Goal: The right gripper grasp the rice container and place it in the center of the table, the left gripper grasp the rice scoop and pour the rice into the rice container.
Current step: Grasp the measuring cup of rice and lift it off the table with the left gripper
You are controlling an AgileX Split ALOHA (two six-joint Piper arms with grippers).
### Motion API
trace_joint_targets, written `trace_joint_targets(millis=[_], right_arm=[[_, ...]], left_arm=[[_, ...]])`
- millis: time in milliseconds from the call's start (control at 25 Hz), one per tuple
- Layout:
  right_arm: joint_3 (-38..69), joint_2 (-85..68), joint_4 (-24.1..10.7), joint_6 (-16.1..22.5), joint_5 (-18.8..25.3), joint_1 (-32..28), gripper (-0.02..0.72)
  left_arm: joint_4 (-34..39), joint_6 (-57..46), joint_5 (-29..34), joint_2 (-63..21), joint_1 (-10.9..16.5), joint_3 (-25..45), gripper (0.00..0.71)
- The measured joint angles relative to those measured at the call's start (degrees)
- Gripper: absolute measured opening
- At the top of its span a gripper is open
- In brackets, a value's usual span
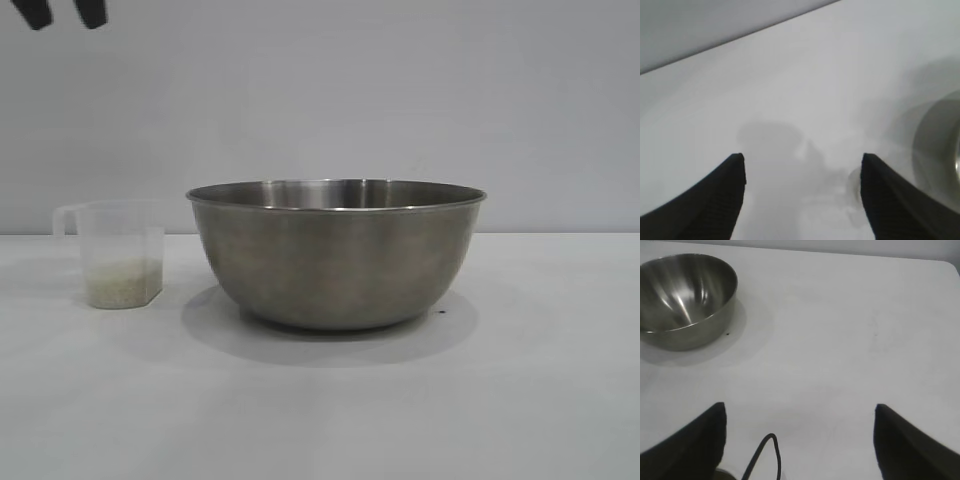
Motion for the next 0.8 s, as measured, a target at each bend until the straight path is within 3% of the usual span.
trace_joint_targets(millis=[120,280,800], right_arm=[[0.0,0.0,0.0,0.0,0.0,0.0,0.543],[0.0,0.0,0.0,0.0,0.0,0.0,0.543],[0.0,0.0,0.0,0.0,0.0,0.0,0.543]], left_arm=[[-0.41,-0.5,-1.13,-3.58,0.0,4.52,0.43],[-1.49,-0.78,-7.39,-10.15,0.0,14.19,0.43],[-4.95,-0.96,-47.25,-34.21,0.0,51.94,0.43]])
